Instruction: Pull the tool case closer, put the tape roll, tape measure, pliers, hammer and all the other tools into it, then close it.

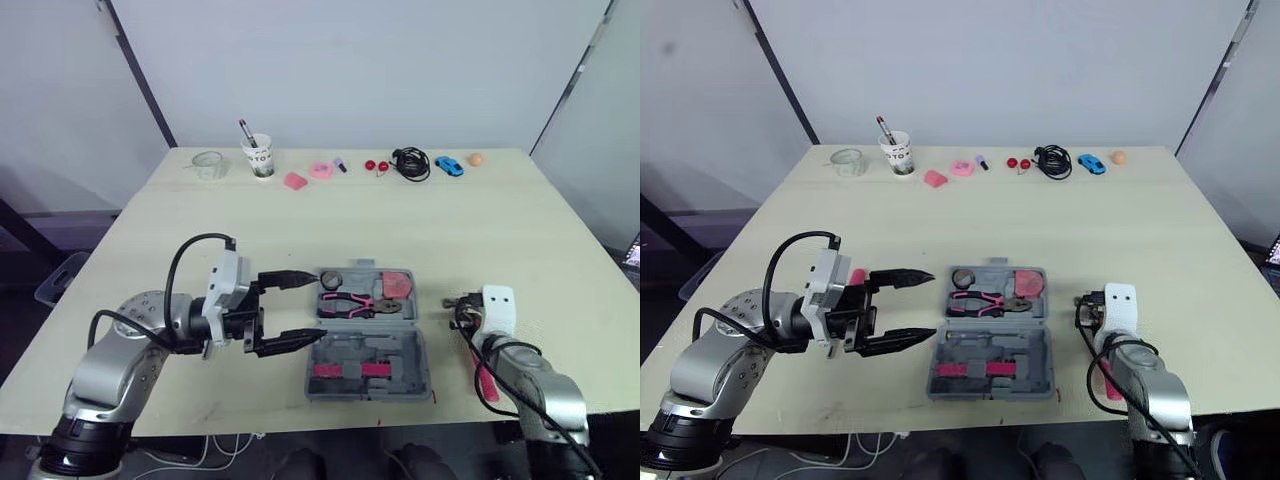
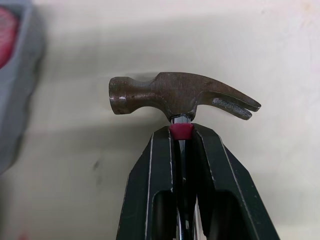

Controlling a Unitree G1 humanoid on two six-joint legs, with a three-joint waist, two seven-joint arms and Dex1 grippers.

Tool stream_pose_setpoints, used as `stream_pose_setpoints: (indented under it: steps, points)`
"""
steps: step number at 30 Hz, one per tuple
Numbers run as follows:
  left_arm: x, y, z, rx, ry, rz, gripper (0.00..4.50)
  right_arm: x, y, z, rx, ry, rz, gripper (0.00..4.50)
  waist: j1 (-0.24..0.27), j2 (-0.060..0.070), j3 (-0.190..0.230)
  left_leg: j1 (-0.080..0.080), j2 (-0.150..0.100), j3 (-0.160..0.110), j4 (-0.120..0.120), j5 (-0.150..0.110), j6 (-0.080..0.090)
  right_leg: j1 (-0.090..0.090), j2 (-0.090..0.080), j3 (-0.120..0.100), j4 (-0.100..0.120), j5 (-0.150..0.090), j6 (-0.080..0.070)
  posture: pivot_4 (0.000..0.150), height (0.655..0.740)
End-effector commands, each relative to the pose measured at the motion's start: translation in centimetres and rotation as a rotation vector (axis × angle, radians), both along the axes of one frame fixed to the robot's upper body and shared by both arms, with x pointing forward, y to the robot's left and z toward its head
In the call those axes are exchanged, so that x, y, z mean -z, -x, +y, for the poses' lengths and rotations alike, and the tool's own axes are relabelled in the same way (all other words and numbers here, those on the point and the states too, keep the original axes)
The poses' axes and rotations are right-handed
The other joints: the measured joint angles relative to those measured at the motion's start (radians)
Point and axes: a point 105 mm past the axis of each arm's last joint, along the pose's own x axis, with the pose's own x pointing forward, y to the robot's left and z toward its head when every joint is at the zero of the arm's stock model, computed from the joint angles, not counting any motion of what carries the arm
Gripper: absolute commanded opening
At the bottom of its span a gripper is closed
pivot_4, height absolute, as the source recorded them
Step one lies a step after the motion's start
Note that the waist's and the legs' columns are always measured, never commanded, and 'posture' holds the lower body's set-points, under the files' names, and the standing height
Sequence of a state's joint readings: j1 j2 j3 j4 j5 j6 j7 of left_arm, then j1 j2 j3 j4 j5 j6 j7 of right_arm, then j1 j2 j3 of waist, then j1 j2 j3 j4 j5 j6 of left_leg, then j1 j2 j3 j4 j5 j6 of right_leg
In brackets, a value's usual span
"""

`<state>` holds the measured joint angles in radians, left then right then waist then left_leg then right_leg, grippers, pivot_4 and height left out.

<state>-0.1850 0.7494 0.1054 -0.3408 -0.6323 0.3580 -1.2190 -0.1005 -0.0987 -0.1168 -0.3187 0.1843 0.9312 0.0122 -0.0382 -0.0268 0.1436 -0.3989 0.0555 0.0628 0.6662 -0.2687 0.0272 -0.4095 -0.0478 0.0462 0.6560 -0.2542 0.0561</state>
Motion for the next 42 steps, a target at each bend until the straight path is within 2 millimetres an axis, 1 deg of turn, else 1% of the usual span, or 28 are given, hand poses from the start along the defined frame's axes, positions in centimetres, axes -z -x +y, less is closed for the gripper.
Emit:
stream_pose_setpoints:
  steps: [1, 4, 8, 10, 11, 14, 15, 16, 17, 18, 22, 26, 30, 33, 36, 39, 40, 42]
  points:
    - [-0.6, 0.3, -0.5, 0.049, 0.0, -0.025, 4.5, -1.1, -0.2, 0.8, 0.008, -0.007, -0.048, 0.0, -0.001, 0.0, 0.0, 0.0, 0.0, 0.0, 0.0, 0.0, 0.0, 0.0, 0.0, 0.0, 0.0, 0.0, 0.0, 0.15, 0.74]
    - [-0.6, 0.2, -0.4, 0.048, -0.003, -0.026, 4.5, -0.7, -0.5, 1.3, 0.01, -0.027, -0.041, 0.0, -0.003, 0.0, 0.0, 0.0, 0.0, 0.0, 0.0, 0.0, 0.0, 0.0, 0.0, 0.0, 0.0, 0.0, 0.0, 0.15, 0.74]
    - [-0.5, 0.3, -0.3, 0.046, -0.009, -0.023, 4.5, -0.1, -0.7, 1.5, -0.006, -0.035, -0.025, 0.0, -0.002, 0.0, 0.0, 0.0, 0.0, 0.0, 0.0, 0.0, 0.0, 0.0, 0.0, 0.0, 0.0, 0.0, 0.0, 0.15, 0.74]
    - [-0.5, 0.4, -0.3, 0.043, -0.012, -0.023, 4.5, 0.0, -0.7, 1.4, -0.013, -0.038, -0.018, 0.99, -0.003, -0.001, 0.0, 0.0, 0.0, 0.0, 0.0, 0.0, 0.0, 0.0, 0.0, 0.0, 0.0, 0.0, 0.0, 0.15, 0.74]
    - [-0.5, 0.4, -0.3, 0.042, -0.013, -0.023, 4.5, 0.1, -0.7, 1.4, -0.015, -0.041, -0.016, 1.25, -0.003, -0.001, 0.0, 0.0, 0.0, 0.0, 0.0, 0.0, 0.0, 0.0, 0.0, 0.0, 0.0, 0.0, 0.0, 0.15, 0.74]
    - [-0.6, 0.5, -0.2, 0.031, -0.015, -0.024, 4.5, -0.3, -0.5, 1.2, -0.024, -0.046, -0.026, 2.69, -0.002, -0.001, 0.0, 0.0, 0.0, -0.001, 0.0, 0.0, 0.0, 0.0, 0.0, 0.0, 0.0, 0.0, 0.0, 0.15, 0.74]
    - [-0.5, 0.6, -0.1, 0.025, -0.015, -0.023, 4.5, -0.6, -0.5, 1.0, -0.035, -0.039, -0.038, 3.3, -0.001, -0.001, 0.0, 0.0, 0.0, -0.001, 0.0, 0.0, 0.0, 0.0, 0.0, 0.0, 0.0, 0.0, 0.0, 0.15, 0.74]
    - [-0.5, 0.7, -0.1, 0.021, -0.015, -0.021, 4.5, -0.8, -0.4, 0.8, -0.043, -0.034, -0.045, 3.68, 0.001, -0.001, 0.0, 0.0, 0.0, -0.001, 0.0, 0.0, 0.0, 0.0, 0.0, 0.0, 0.0, 0.0, 0.0, 0.15, 0.74]
    - [-0.4, 0.7, 0.0, 0.016, -0.016, -0.02, 4.5, -1.0, -0.4, 0.5, -0.059, -0.016, -0.05, 4.17, 0.001, 0.0, 0.0, 0.0, 0.0, -0.001, 0.0, 0.0, 0.0, 0.0, 0.0, 0.0, -0.001, 0.0, 0.0, 0.15, 0.74]
    - [-0.4, 0.7, 0.0, 0.012, -0.018, -0.019, 4.5, -1.1, -0.3, 0.4, -0.071, -0.004, -0.053, 4.45, 0.002, 0.0, 0.0, 0.0, 0.0, -0.001, 0.0, 0.0, 0.0, 0.0, 0.0, 0.0, -0.001, 0.0, 0.0, 0.15, 0.74]
    - [-0.3, 0.7, 0.8, -0.016, -0.027, -0.017, 4.5, -2.4, 1.0, -1.4, -0.084, -0.004, -0.045, 4.45, 0.001, 0.0, 0.0, 0.0, 0.0, -0.001, 0.0, 0.0, 0.0, 0.0, 0.0, 0.001, -0.001, 0.0, 0.0, 0.15, 0.74]
    - [-0.3, 0.6, 0.8, -0.027, -0.018, -0.02, 4.5, -2.7, 3.0, -3.5, -0.113, 0.058, 0.028, 4.45, 0.004, 0.0, 0.0, 0.0, 0.0, -0.001, 0.0, 0.0, 0.0, 0.0, 0.0, 0.0, -0.001, 0.0, -0.001, 0.15, 0.74]
    - [-0.2, 0.7, 0.7, -0.025, -0.01, -0.02, 4.5, -4.2, 3.3, -4.7, -0.189, 0.112, 0.007, 4.45, 0.001, 0.0, 0.0, 0.0, 0.0, 0.0, 0.0, 0.0, 0.0, 0.0, 0.0, 0.001, -0.002, -0.001, -0.002, 0.15, 0.74]
    - [-0.1, 0.6, 0.8, -0.021, -0.007, -0.02, 4.5, -4.8, 3.5, -5.2, -0.325, 0.146, 0.033, 4.45, 0.001, 0.0, 0.0, 0.0, 0.0, 0.0, 0.0, 0.0, 0.0, 0.0, 0.0, 0.001, -0.002, -0.001, -0.002, 0.15, 0.74]
    - [0.0, 0.7, 0.9, -0.004, -0.012, -0.013, 4.5, -6.2, 3.2, -4.8, -0.526, 0.219, 0.03, 4.45, 0.002, -0.001, 0.001, 0.0, 0.0, 0.0, 0.0, 0.0, 0.0, 0.001, 0.0, 0.0, -0.003, -0.001, -0.002, 0.15, 0.74]
    - [0.0, 0.6, 1.0, 0.009, -0.018, -0.014, 4.5, -6.7, 2.8, -4.4, -0.687, 0.292, 0.024, 4.45, 0.002, -0.002, 0.001, 0.0, 0.0, 0.001, 0.0, 0.0, 0.0, 0.001, 0.0, 0.001, -0.004, -0.001, -0.002, 0.15, 0.74]
    - [0.0, 0.6, 1.0, 0.013, -0.02, -0.014, 4.5, -7.0, 2.5, -4.1, -0.762, 0.321, 0.016, 4.45, 0.002, -0.002, 0.001, 0.0, 0.0, 0.0, 0.0, 0.0, 0.0, 0.001, 0.001, 0.0, -0.004, -0.001, -0.002, 0.15, 0.74]
    - [0.1, 0.6, 0.9, 0.019, -0.022, -0.015, 4.5, -7.0, 1.9, -3.8, -0.941, 0.448, 0.015, 4.45, 0.001, -0.001, 0.002, 0.0, 0.0, 0.001, 0.0, 0.0, 0.0, 0.001, 0.001, 0.0, -0.004, -0.001, -0.002, 0.15, 0.74]
